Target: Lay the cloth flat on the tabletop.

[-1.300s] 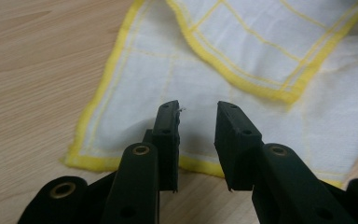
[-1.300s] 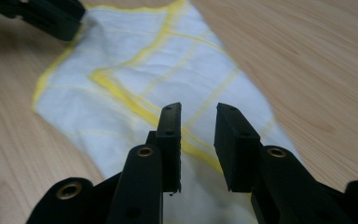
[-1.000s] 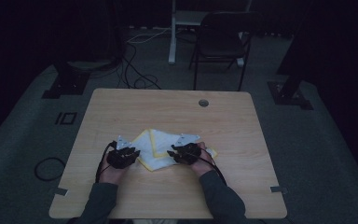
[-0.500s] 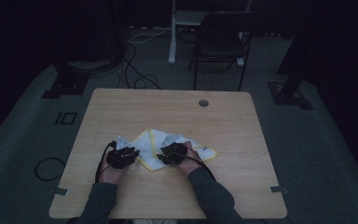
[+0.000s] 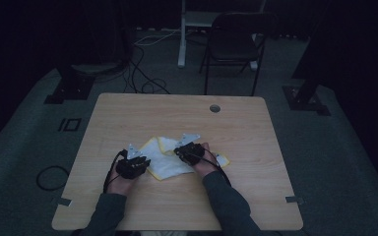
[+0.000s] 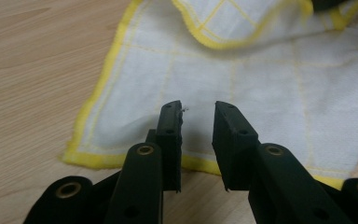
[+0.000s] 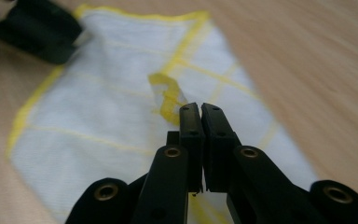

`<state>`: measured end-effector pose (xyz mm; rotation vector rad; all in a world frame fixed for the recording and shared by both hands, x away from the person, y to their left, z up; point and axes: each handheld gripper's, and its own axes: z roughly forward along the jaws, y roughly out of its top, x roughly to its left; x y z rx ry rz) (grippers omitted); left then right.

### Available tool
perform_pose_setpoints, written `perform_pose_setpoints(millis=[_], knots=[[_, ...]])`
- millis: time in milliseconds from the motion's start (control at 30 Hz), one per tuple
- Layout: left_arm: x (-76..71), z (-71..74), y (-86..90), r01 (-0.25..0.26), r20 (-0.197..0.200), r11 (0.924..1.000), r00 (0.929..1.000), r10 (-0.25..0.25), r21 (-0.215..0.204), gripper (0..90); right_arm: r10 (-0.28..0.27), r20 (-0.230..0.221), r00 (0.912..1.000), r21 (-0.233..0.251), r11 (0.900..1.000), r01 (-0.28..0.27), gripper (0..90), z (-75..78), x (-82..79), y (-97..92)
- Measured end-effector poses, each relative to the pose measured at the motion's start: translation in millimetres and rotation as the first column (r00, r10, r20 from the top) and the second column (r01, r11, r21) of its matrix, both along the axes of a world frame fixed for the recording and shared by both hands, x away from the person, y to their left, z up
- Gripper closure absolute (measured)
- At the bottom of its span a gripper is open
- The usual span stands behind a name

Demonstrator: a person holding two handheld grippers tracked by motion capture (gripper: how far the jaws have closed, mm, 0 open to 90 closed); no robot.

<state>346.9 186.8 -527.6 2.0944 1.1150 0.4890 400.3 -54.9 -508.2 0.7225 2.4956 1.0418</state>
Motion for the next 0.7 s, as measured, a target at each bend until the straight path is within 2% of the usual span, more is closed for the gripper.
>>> perform_pose_setpoints(millis=[100, 167, 300, 367, 533, 567, 667, 700], knots=[[-0.8, 0.3, -2.7, 0.011, 0.0, 0.9999, 0.9999, -0.011, 0.006, 73.4, -0.027, 0.007, 0.9996, 0.006, 0.9996, 0.027, 88.4, 3.7, 5.1, -6.9], [-2.3, 0.6, -7.7, 0.026, -0.002, 0.9997, 0.9997, -0.026, 0.003, 73.6, -0.067, 0.018, 0.9976, 0.017, 0.9976, 0.067, 88.4, 10.8, 13.0, -16.9], [-5.5, 2.5, -14.5, 0.062, -0.008, 0.9981, 0.9981, -0.062, 0.001, 77.8, -0.104, 0.018, 0.9945, 0.03, 0.9942, 0.103, 88.4, 17.0, 20.7, -27.4], [-9.2, 5.7, -22.4, 0.105, -0.006, 0.9943, 0.9944, -0.106, -0.018, 79.6, -0.141, 0.021, 0.9898, 0.046, 0.9891, 0.139, 88.5, 21.7, 27.1, -36.6], [-14.0, 7.9, -32.0, 0.142, -0.003, 0.9894, 0.9898, -0.143, -0.029, 78.2, -0.193, 0.03, 0.9807, 0.066, 0.9794, 0.191, 88.5, 28.7, 34.7, -49.4], [-15.5, 8.3, -34.3, 0.152, -0.005, 0.988, 0.9884, -0.152, -0.028, 78.2, -0.193, 0.03, 0.9807, 0.066, 0.9794, 0.191, 88.5, 28.7, 34.7, -49.4], [-21.0, 8.4, -44.1, 0.188, -0.008, 0.9815, 0.982, -0.189, -0.034, 76.0, -0.226, 0.04, 0.9734, 0.064, 0.9727, 0.223, 88.5, 32.3, 38.3, -56.4], [-21.0, 8.4, -44.1, 0.188, -0.008, 0.9815, 0.982, -0.189, -0.034, 75.5, -0.234, 0.041, 0.9714, 0.063, 0.9709, 0.231, 88.5, 32.7, 39.1, -57.3]])
